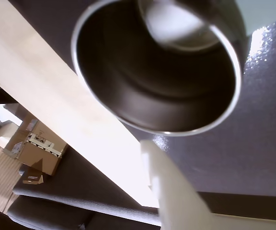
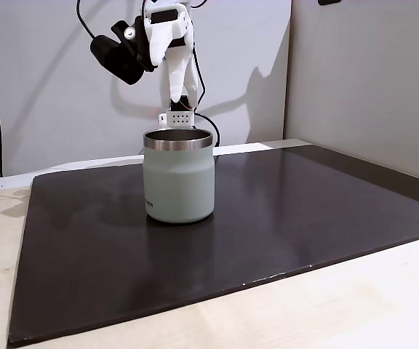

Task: Grasp a gauze and put it in the cup.

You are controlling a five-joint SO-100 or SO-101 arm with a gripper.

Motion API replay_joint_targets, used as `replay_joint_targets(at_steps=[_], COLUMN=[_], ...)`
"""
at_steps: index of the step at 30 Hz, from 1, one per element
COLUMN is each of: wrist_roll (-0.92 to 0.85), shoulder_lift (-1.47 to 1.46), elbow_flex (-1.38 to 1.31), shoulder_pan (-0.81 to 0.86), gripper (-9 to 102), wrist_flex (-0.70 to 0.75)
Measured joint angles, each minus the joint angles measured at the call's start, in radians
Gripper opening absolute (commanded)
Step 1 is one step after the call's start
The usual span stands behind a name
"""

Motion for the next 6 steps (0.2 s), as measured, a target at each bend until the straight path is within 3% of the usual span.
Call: replay_joint_targets(at_steps=[6], wrist_roll=[0.003], shoulder_lift=[-0.002], elbow_flex=[0.000], shoulder_pan=[0.000], gripper=[44], wrist_flex=[0.000])
